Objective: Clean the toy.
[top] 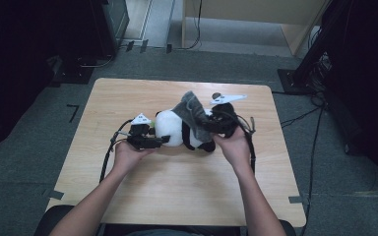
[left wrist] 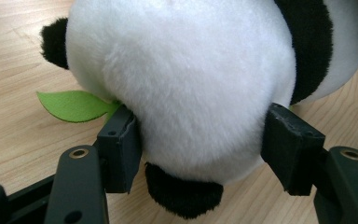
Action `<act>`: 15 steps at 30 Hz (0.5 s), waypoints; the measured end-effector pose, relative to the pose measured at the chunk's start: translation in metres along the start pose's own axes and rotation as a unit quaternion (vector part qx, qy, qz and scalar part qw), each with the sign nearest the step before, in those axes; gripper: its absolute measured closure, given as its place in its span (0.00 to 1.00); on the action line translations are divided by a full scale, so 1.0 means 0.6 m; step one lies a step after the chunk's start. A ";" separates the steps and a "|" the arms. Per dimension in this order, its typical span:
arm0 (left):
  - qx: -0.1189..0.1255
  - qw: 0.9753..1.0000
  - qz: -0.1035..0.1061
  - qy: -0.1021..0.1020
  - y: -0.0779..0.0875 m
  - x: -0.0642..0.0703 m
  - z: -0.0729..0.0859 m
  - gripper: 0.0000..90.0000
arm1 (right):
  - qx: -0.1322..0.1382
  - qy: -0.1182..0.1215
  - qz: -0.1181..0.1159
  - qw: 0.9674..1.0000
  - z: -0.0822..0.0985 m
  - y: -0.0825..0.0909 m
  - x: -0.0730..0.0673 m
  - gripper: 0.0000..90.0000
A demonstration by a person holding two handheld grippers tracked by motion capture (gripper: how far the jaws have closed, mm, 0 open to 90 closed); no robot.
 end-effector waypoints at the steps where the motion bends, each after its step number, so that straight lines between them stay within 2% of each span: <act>1: 0.000 1.000 0.000 0.000 0.000 0.000 0.000 0.39 | 0.000 0.000 0.000 1.000 0.000 0.000 0.000 0.84; 4: 0.001 1.000 -0.001 0.001 0.000 0.001 0.000 0.39 | -0.029 0.019 -0.021 0.999 0.009 -0.049 -0.028 0.83; 5: 0.001 1.000 -0.001 0.001 0.000 0.001 0.000 0.39 | -0.029 0.019 -0.021 0.999 0.009 -0.049 -0.028 0.83; 7: 0.002 1.000 -0.001 0.004 0.000 0.001 -0.001 0.39 | -0.041 0.019 -0.039 0.998 0.016 -0.080 -0.045 0.83; 9: 0.002 1.000 -0.002 0.001 0.000 0.001 -0.001 0.39 | -0.048 0.018 -0.053 0.997 0.023 -0.098 -0.054 0.84; 13: 0.001 1.000 -0.005 0.000 0.000 0.002 -0.001 0.39 | -0.070 0.014 -0.051 0.996 0.043 -0.133 -0.057 0.84; 15: -0.001 1.000 -0.007 -0.002 0.000 0.003 -0.001 0.39 | -0.071 0.013 -0.049 0.996 0.049 -0.139 -0.055 0.84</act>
Point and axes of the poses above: each handheld gripper's, and its own axes: y roughly backward along the jaws, z roughly out of its underside, x roughly to its right, the point moved 1 cm from there along -y, roughly forward along the jaws, and after that the axes turned 13 degrees about -y, right-handed, at the moved point
